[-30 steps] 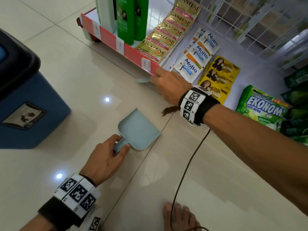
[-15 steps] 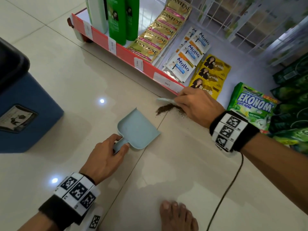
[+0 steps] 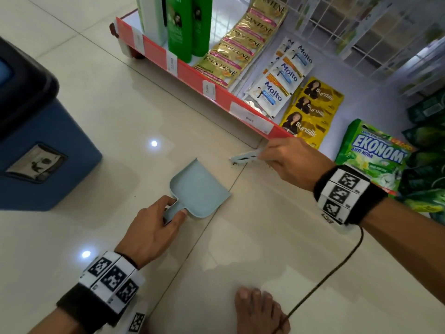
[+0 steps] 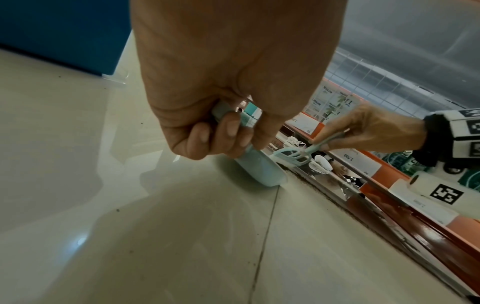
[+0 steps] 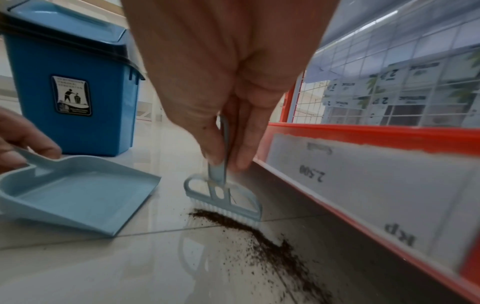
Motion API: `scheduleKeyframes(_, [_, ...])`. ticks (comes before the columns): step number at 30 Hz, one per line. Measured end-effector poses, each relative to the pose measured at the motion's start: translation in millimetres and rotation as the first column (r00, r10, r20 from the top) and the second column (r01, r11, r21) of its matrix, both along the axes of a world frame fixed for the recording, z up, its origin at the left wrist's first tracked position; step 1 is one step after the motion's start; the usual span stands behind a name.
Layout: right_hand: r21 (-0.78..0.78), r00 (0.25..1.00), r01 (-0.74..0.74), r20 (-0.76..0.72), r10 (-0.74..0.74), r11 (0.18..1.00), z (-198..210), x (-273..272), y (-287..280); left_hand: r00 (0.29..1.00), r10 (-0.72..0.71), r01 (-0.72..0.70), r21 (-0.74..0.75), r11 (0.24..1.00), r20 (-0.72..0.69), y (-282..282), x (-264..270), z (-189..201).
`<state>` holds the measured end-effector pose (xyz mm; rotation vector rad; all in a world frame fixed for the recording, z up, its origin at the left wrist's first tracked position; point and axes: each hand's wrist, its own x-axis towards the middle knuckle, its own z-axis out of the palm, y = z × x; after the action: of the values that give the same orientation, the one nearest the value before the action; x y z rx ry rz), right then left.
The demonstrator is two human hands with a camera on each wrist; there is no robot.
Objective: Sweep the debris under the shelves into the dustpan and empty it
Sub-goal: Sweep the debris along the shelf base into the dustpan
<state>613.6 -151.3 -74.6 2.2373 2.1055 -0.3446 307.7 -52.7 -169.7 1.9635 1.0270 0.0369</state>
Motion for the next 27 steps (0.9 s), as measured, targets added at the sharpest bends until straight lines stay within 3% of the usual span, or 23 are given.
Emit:
scheduleKeyframes(3, [0.246,0.994,0.075,-0.102,-0.051,0.966,1,-2,4,1.000,-0.012,0.012,-0.010,1.000,-0.011,-2,3,0])
scheduleKeyframes(5, [0.374,0.958,0.232,-0.249,-0.144,0.898,-1,-9,17,0.999,-0.030,0.030,-0.007,1.000,-0.011,-4,6,0])
scheduleKeyframes(8, [0.395,0.822,0.499,-0.496,-0.279,0.771,-12,-27,47,0.999,-0.046,0.046,0.005,0.999,-0.004,-5,7,0])
scheduleKeyframes(10, [0.341,0.778,0.557,-0.534,-0.331,0.757,-22,-36,64,0.999,-0.044,0.044,0.009,0.999,-0.001,-4,5,0])
scheduleKeyframes(13, [0.270,0.855,0.469,-0.379,-0.355,0.841,-32,-38,74,1.000,-0.028,0.028,-0.004,1.000,0.005,-4,1,1])
scheduleKeyframes(16, [0.223,0.932,0.324,-0.244,-0.269,0.919,-34,-27,60,1.000,-0.001,0.001,-0.013,1.000,0.002,-3,-5,1])
scheduleKeyframes(19, [0.061,0.961,0.230,-0.174,-0.216,0.971,-31,-10,32,1.000,0.021,-0.021,-0.023,1.000,0.006,-4,-9,2])
scheduleKeyframes(24, [-0.124,0.987,0.142,0.093,-0.131,0.982,-12,16,-16,1.000,0.016,-0.015,-0.036,0.999,0.013,-6,-8,3])
scheduleKeyframes(27, [-0.178,0.986,0.109,0.148,-0.083,0.978,-1,18,-22,1.000,0.000,0.001,-0.040,0.999,0.016,-6,-3,3])
